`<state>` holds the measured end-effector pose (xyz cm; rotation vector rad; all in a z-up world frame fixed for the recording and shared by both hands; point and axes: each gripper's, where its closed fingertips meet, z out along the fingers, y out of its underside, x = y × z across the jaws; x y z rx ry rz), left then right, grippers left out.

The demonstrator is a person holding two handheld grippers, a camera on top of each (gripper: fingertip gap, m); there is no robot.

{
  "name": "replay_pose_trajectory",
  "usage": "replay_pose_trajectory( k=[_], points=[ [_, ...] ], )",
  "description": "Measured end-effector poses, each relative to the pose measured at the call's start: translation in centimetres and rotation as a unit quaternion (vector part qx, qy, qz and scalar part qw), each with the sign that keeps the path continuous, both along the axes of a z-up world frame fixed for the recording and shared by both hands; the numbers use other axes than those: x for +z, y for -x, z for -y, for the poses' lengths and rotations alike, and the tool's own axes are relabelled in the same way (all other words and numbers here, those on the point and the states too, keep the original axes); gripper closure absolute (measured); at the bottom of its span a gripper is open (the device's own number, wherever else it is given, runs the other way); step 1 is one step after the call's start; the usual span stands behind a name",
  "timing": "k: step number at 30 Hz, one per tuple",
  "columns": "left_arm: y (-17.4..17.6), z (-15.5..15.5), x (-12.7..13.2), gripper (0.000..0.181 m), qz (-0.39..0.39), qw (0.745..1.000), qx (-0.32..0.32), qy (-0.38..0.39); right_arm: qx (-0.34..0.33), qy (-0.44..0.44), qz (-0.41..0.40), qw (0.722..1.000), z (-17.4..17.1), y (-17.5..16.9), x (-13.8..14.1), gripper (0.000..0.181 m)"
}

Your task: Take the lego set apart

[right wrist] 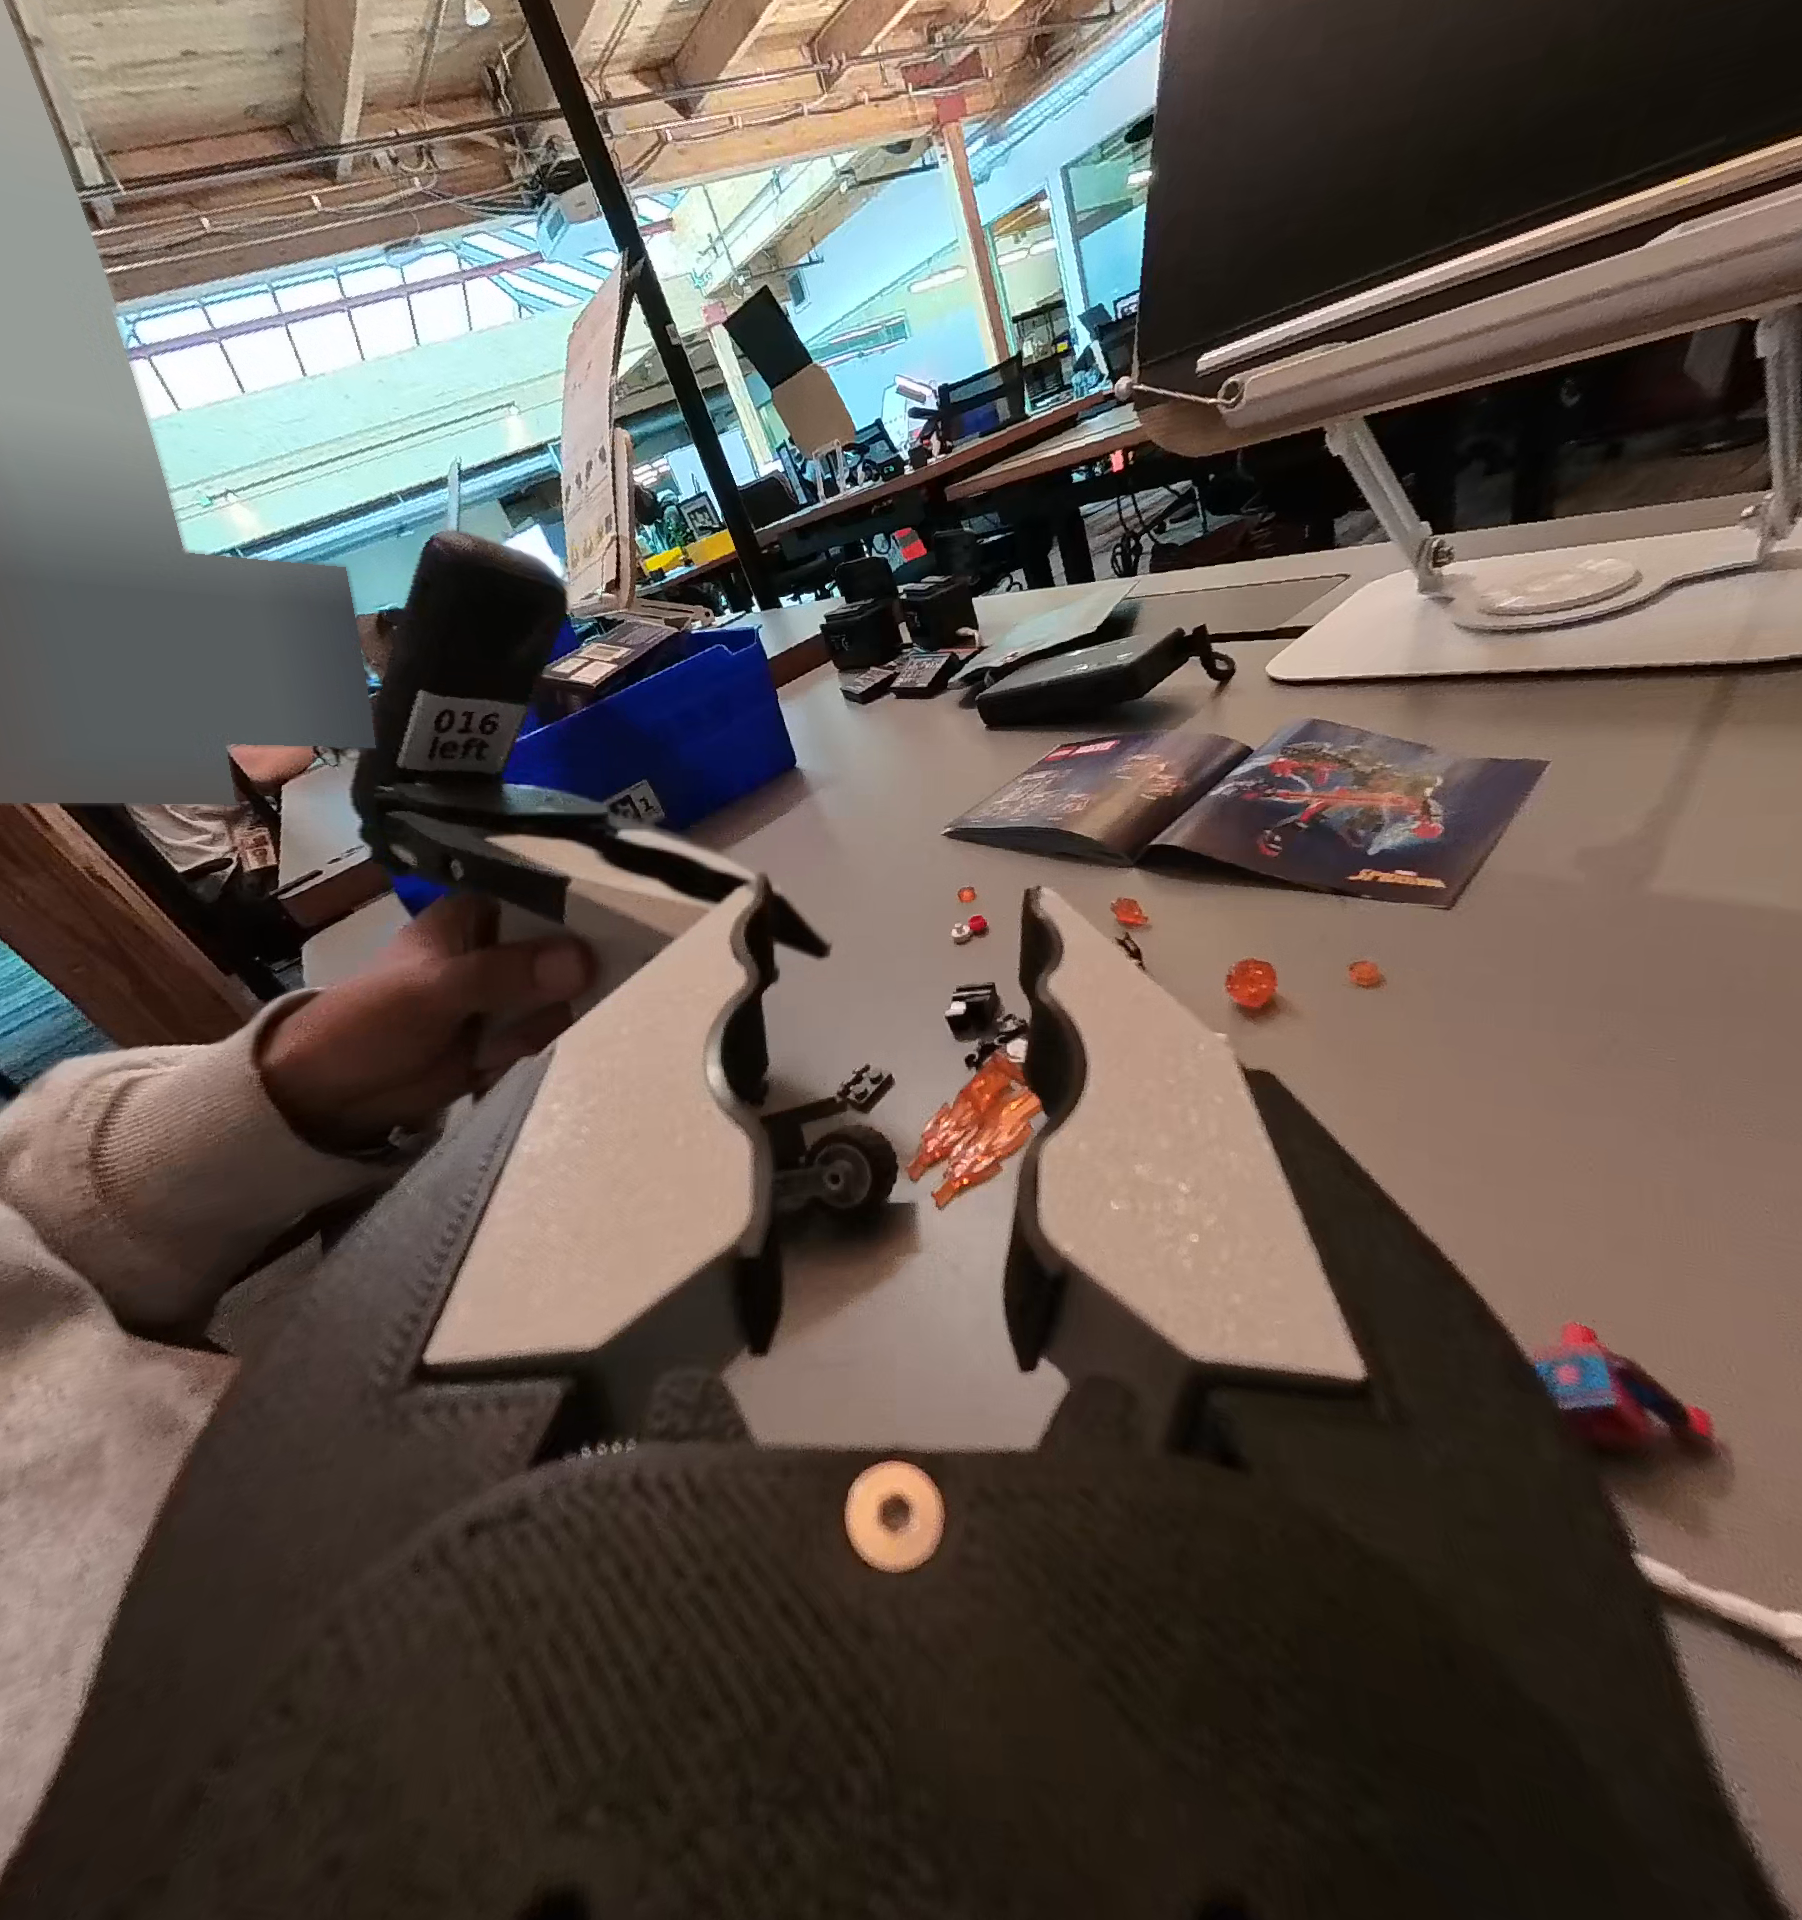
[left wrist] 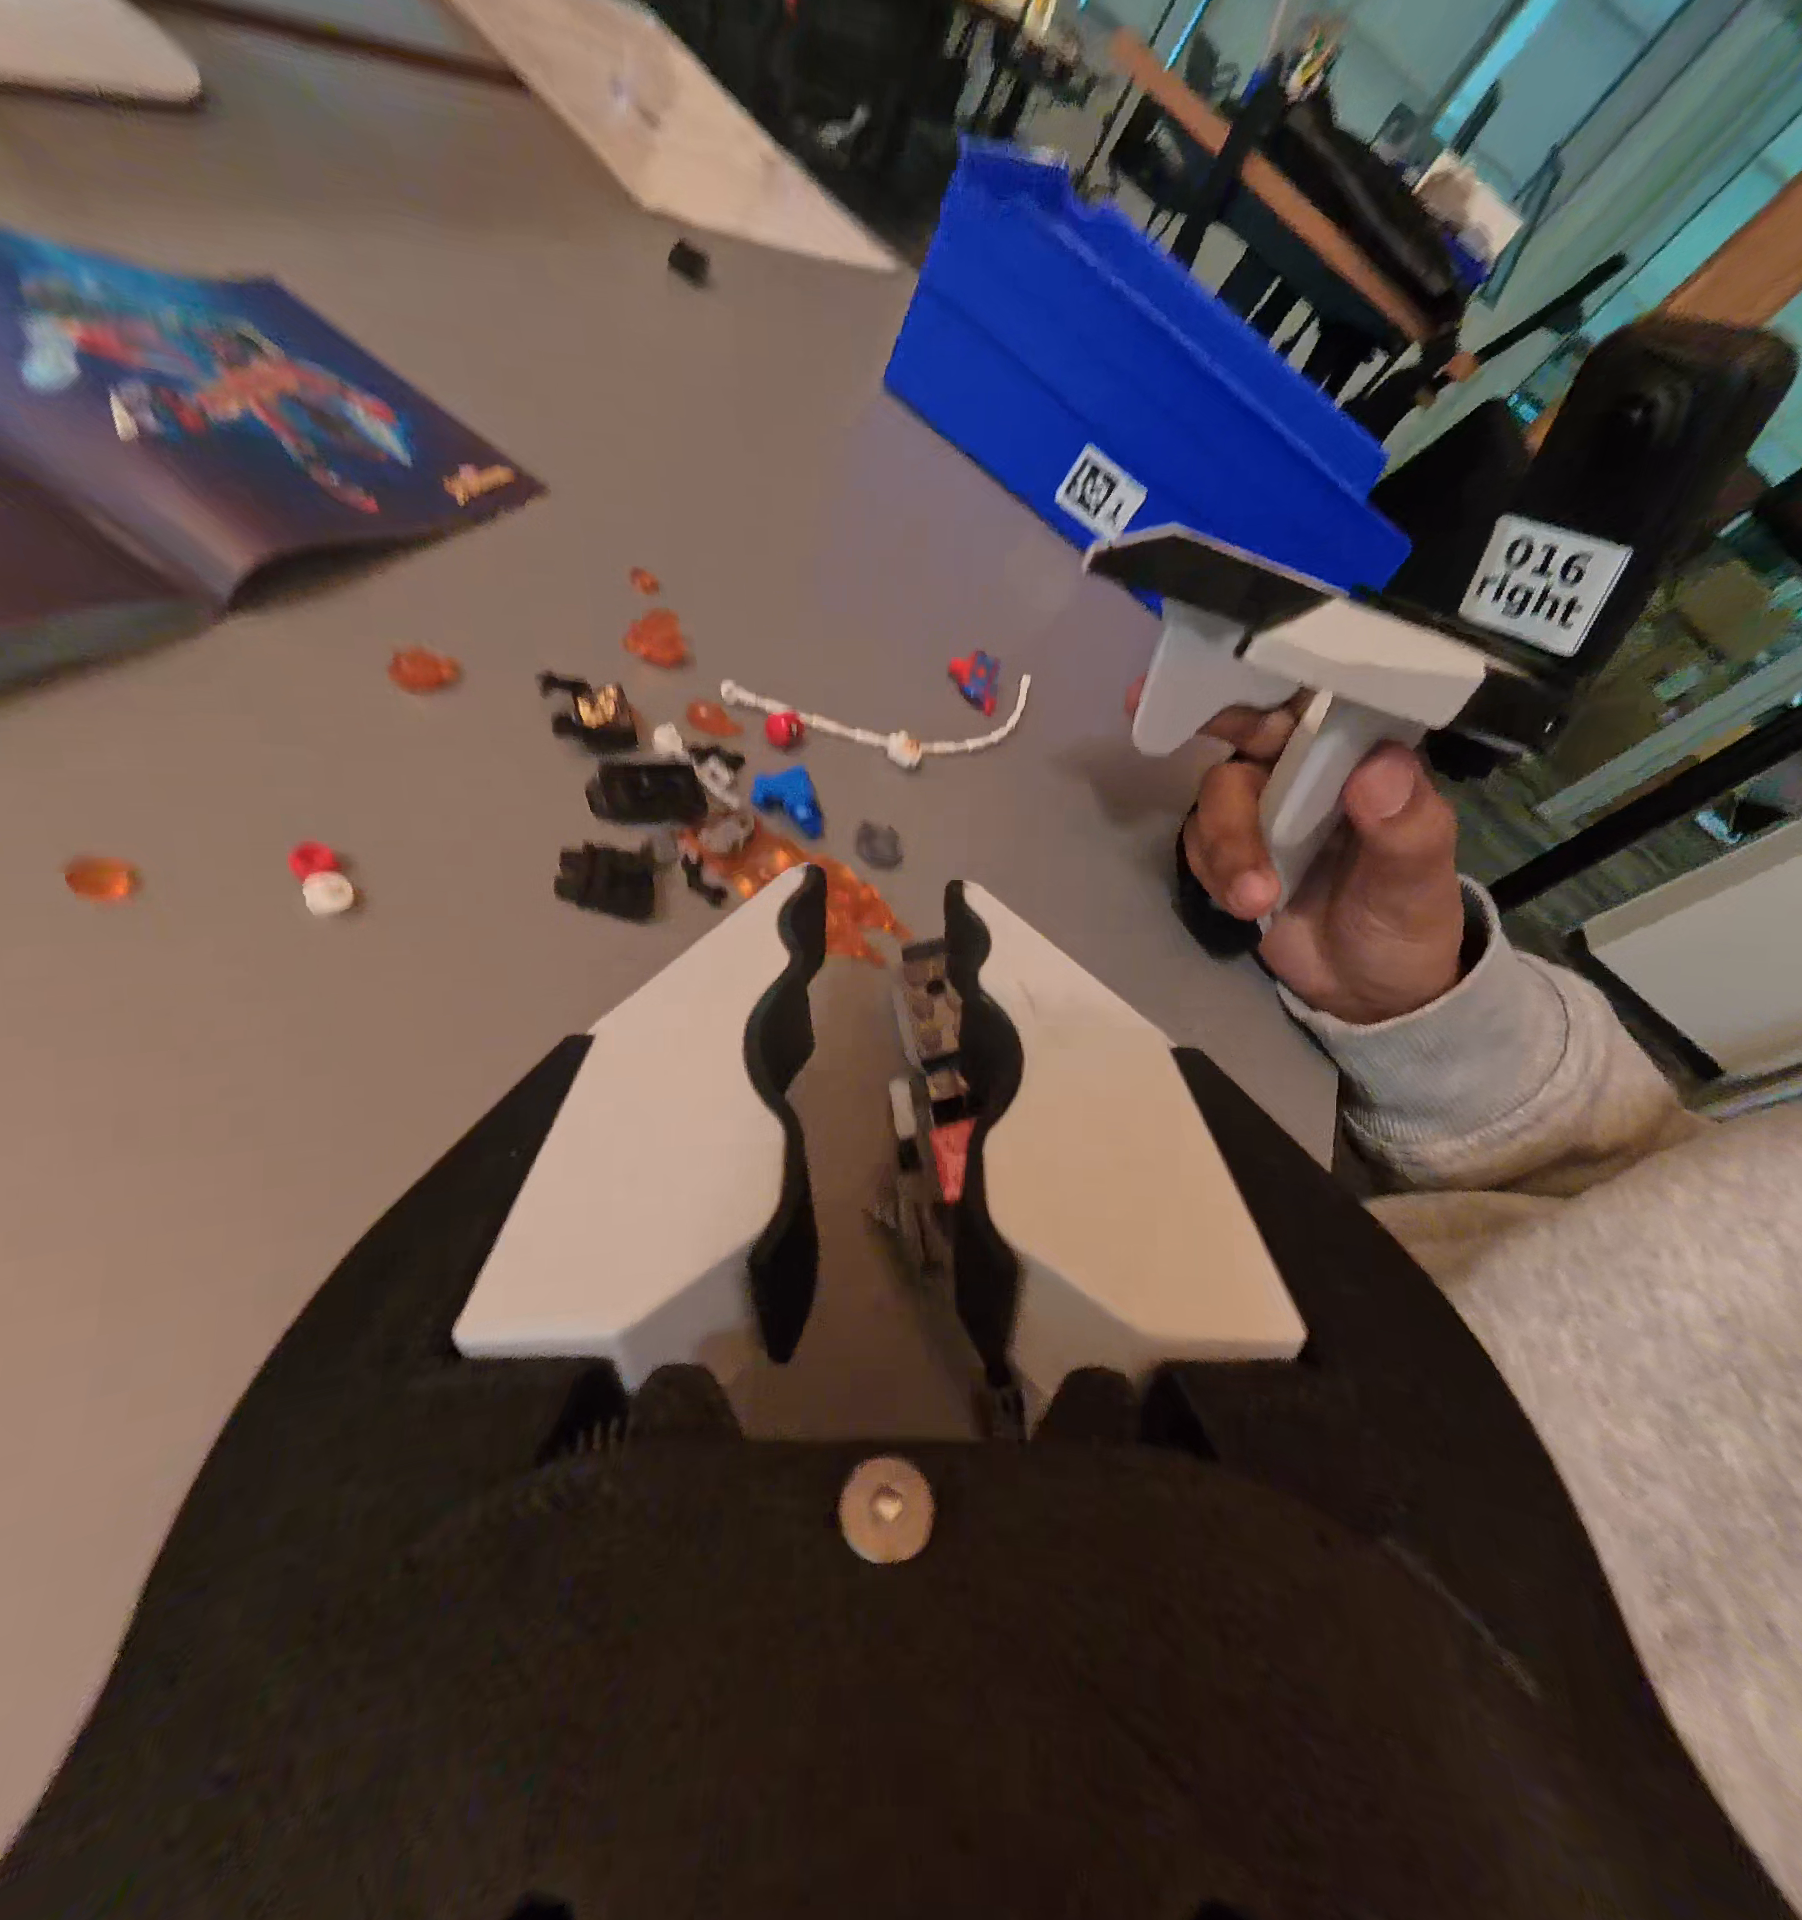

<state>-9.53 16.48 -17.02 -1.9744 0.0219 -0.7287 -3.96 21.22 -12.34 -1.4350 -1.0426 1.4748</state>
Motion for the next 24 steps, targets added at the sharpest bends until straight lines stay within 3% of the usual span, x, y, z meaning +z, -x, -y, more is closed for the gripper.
replay_pose_trajectory(
  k=[3,15,20,24],
  points=[
    [-0.6,1.7,-0.7,0.160,-0.010,0.999,-0.007,0.031,0.000,0.001,-0.004,1.000,0.0,-0.1,0.1,0.135],
    [-2.6,6.7,-2.2,0.151,-0.026,0.999,-0.013,0.039,0.014,-0.015,-0.003,1.000,0.9,0.0,0.2,0.136],
    [-3.0,6.4,-2.9,0.147,-0.097,0.994,-0.011,0.043,0.038,-0.086,0.000,0.996,3.6,0.0,0.3,0.145],
    [-3.3,6.3,-3.6,0.145,-0.130,0.990,-0.017,0.059,0.064,-0.168,0.062,0.982,6.8,-0.1,-1.6,0.153]
  ],
)
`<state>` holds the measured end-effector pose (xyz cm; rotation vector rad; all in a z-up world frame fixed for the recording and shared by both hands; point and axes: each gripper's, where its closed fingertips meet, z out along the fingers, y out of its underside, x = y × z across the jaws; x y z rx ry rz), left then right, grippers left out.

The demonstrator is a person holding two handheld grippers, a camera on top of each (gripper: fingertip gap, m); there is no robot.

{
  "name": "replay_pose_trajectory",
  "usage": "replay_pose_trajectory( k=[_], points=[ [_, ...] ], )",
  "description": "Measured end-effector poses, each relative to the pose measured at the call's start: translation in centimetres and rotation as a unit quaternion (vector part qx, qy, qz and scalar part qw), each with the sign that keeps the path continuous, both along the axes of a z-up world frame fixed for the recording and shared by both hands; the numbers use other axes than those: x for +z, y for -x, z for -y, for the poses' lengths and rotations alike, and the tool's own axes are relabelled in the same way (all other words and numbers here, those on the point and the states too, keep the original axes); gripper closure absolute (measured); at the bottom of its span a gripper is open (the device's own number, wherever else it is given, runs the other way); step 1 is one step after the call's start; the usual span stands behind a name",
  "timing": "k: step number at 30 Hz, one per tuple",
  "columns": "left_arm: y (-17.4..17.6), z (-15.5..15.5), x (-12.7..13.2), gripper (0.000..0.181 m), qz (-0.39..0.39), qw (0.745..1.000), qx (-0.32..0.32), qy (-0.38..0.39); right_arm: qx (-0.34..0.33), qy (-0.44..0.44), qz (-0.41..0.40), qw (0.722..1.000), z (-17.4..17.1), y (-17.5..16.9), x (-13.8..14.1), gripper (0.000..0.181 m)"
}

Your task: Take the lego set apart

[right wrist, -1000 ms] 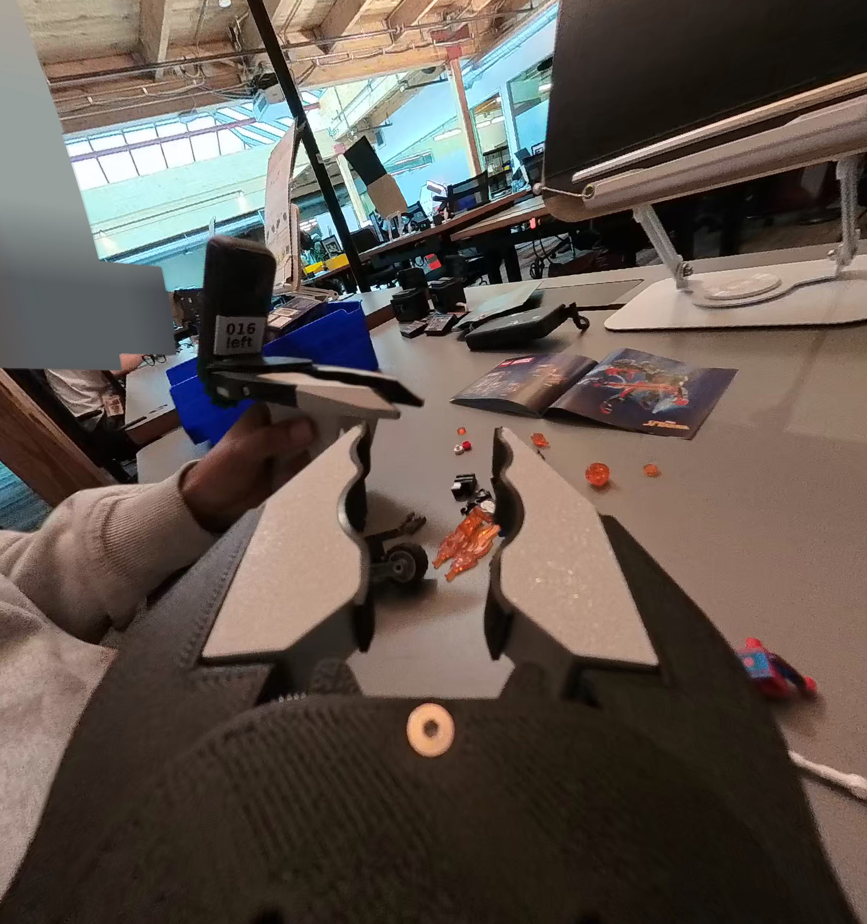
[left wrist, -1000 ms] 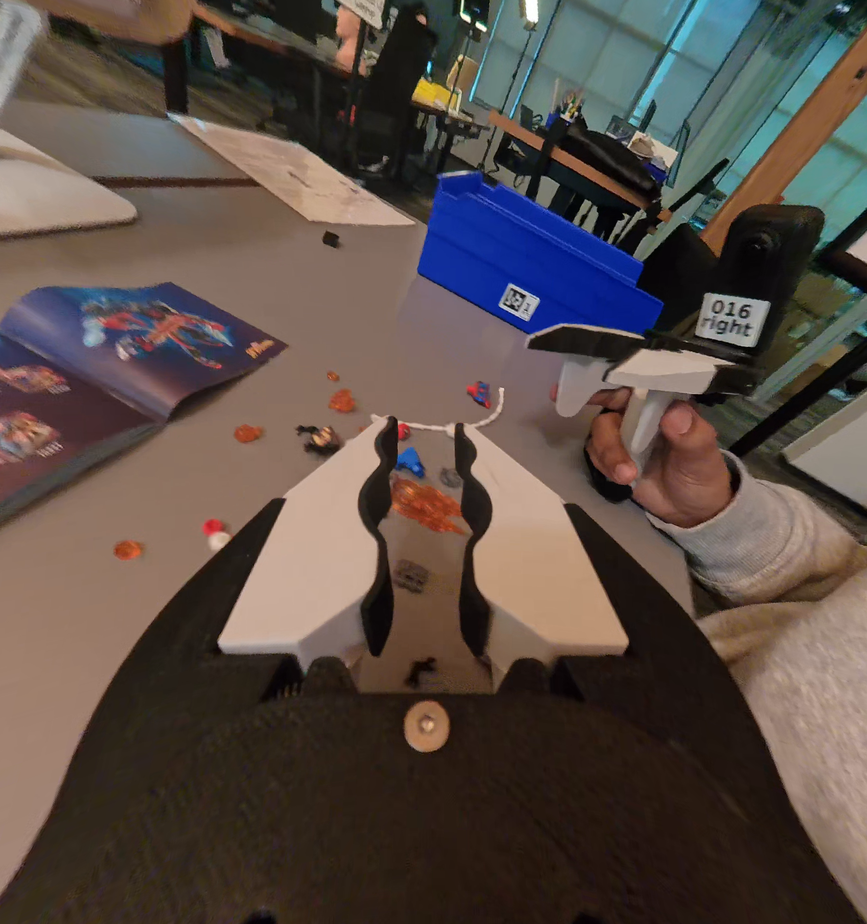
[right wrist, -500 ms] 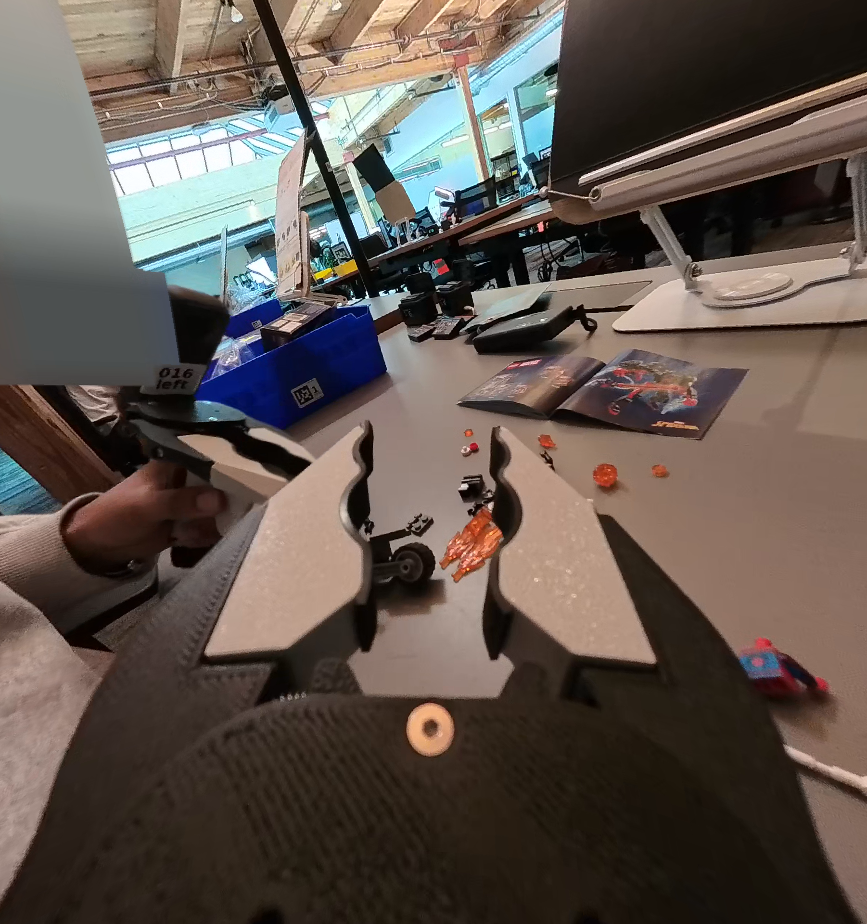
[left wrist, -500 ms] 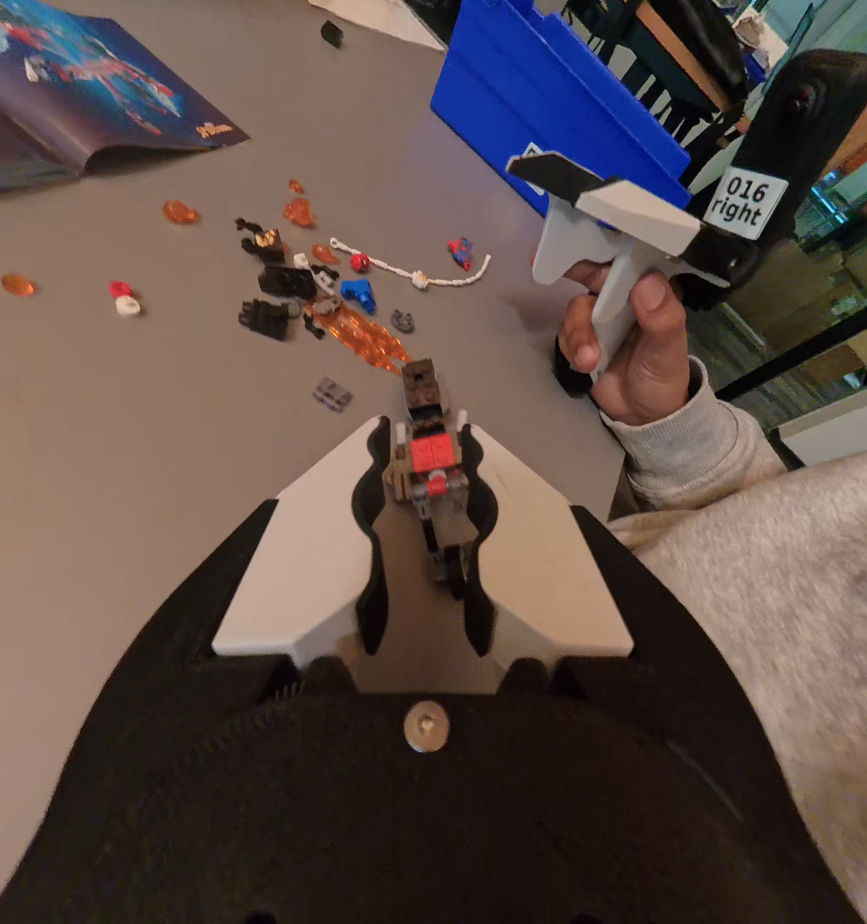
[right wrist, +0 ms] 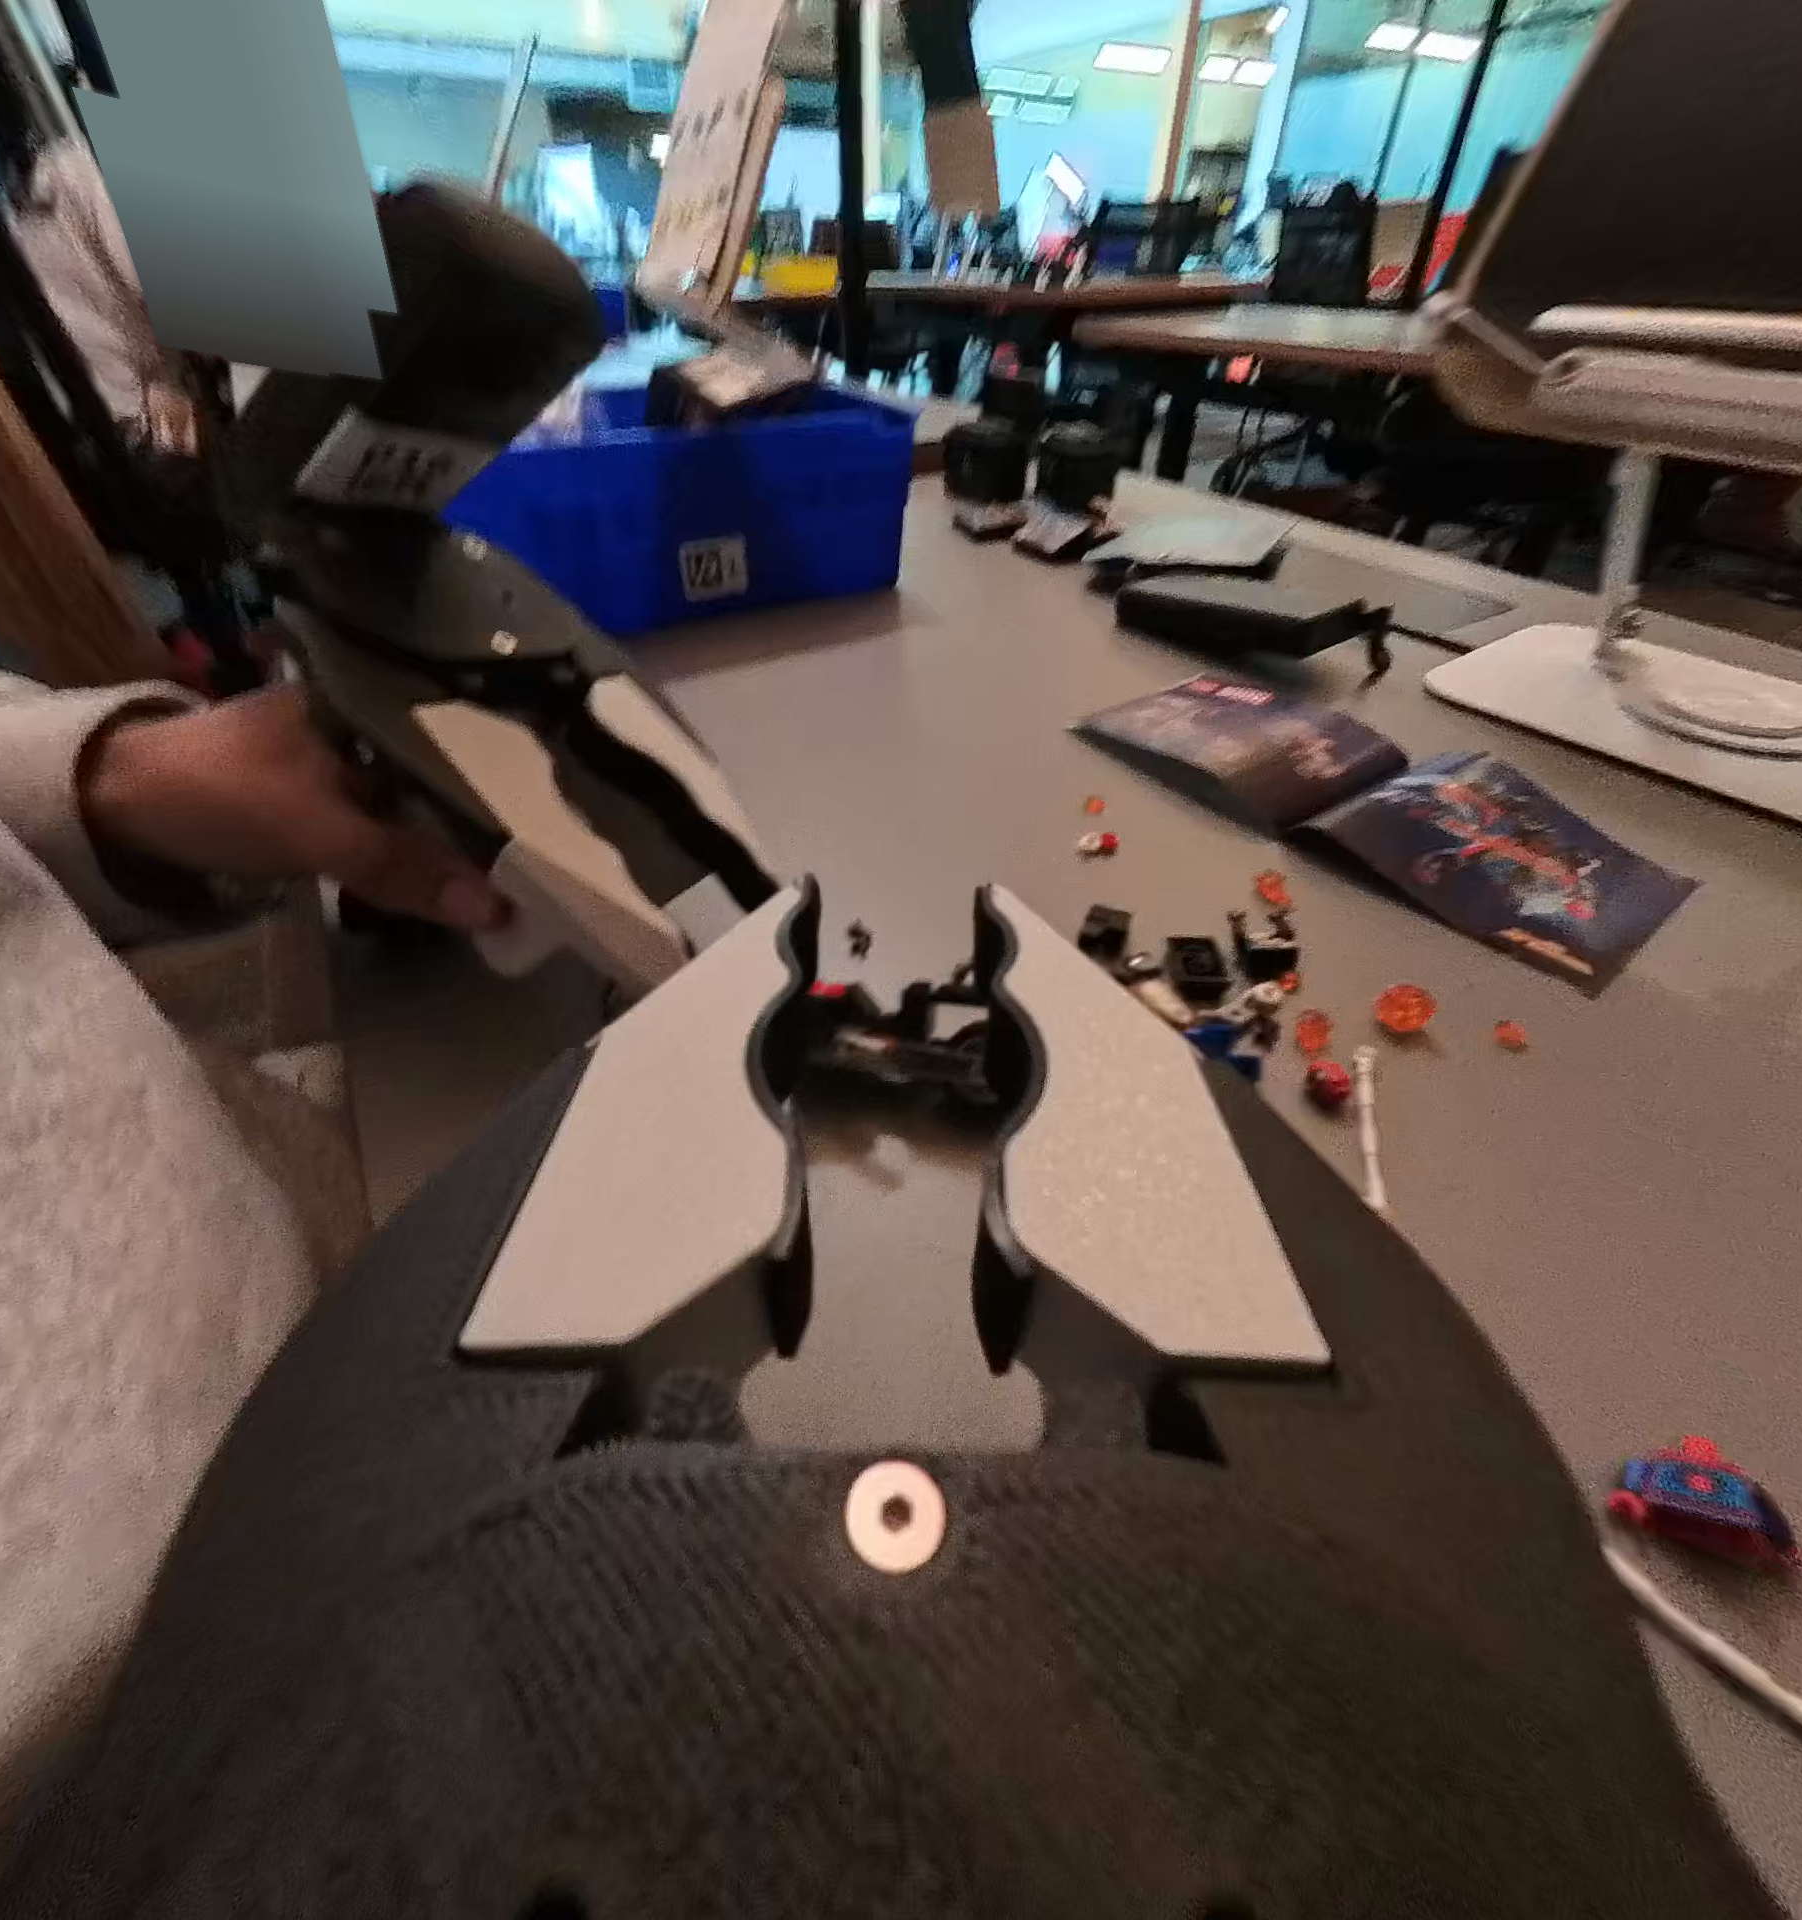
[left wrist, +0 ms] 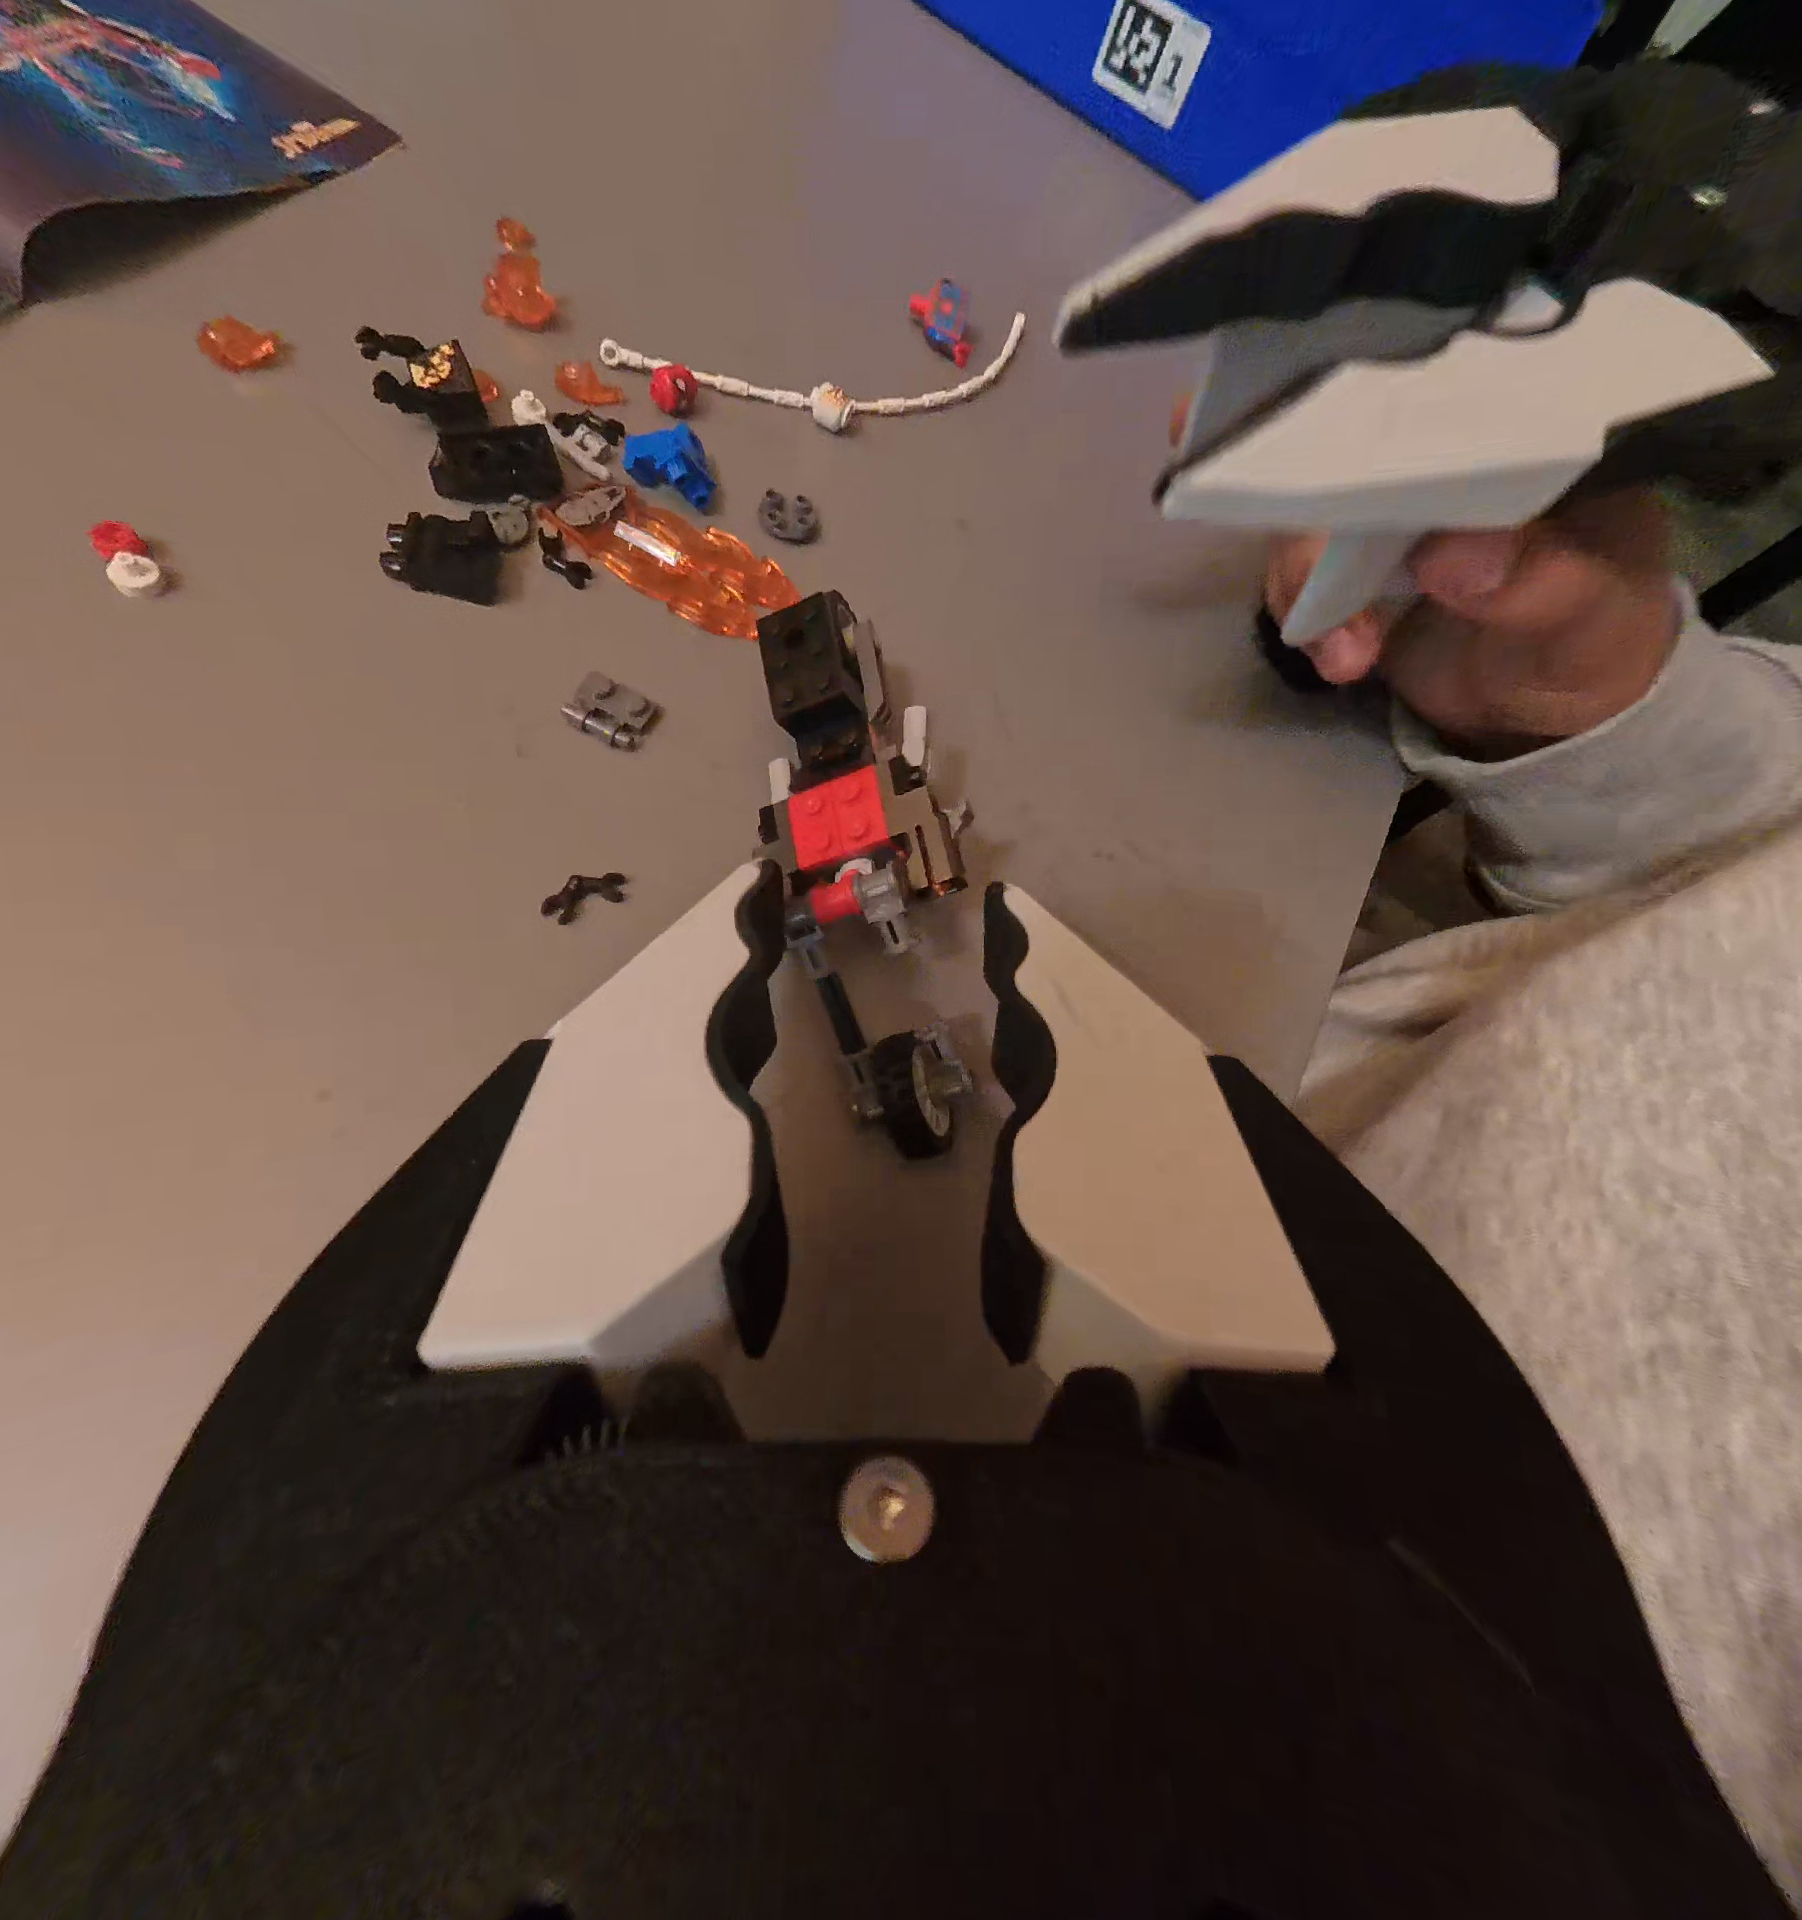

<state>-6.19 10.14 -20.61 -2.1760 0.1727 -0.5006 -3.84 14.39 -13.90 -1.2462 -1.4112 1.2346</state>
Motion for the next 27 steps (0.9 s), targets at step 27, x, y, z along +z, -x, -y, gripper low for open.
replay_pose_trajectory(
  k=[27],
  points=[
    [0.1,-0.3,-0.9,0.156,-0.141,0.990,-0.010,-0.014,0.055,-0.030,0.191,0.980,4.0,1.7,-5.9,0.176]
  ],
)
